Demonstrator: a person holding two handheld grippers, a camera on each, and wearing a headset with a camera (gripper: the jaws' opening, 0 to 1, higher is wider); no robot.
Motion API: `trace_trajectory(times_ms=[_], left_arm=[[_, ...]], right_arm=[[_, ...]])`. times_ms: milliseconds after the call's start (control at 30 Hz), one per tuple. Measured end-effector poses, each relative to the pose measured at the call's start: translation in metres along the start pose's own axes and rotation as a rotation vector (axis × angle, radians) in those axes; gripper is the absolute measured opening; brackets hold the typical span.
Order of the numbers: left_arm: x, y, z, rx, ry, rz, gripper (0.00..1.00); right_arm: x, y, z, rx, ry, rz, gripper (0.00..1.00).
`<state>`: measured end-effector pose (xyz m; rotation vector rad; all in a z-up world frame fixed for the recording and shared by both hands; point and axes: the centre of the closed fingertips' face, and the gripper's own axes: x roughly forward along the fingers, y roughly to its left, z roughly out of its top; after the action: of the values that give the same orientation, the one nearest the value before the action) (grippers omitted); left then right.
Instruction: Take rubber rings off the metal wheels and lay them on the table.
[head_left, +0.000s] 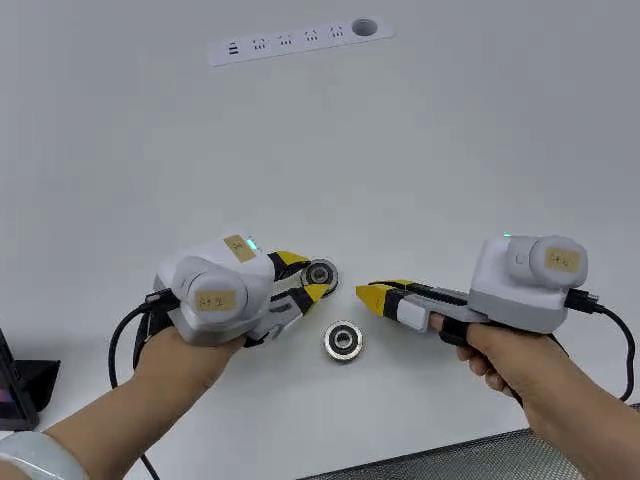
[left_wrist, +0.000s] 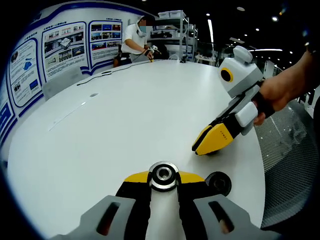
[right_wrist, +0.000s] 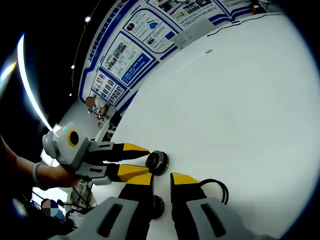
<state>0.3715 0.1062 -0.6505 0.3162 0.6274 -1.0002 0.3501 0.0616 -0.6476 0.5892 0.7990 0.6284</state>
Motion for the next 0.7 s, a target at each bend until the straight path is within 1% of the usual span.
trace_trajectory(times_ms=[100, 200, 433, 567, 700], left_arm=[[0.002, -0.001, -0.002, 0.004, 0.009, -0.005, 0.21], [0.004, 0.0, 0.0, 0.006, 0.006, -0.009, 0.2], [0.004, 0.0, 0.0, 0.028, 0.017, -0.018, 0.14], [0.004, 0.0, 0.0, 0.036, 0.013, -0.021, 0.14], [0.004, 0.0, -0.001, 0.03, 0.007, -0.02, 0.14]], right_arm=[[0.002, 0.0, 0.0, 0.002, 0.0, 0.002, 0.14], [0.003, 0.0, 0.001, 0.007, 0.0, 0.005, 0.14], [0.009, 0.001, 0.004, 0.021, -0.008, 0.015, 0.14], [0.015, 0.002, 0.006, 0.034, -0.008, 0.027, 0.14], [0.022, 0.004, 0.008, 0.044, -0.005, 0.039, 0.15]])
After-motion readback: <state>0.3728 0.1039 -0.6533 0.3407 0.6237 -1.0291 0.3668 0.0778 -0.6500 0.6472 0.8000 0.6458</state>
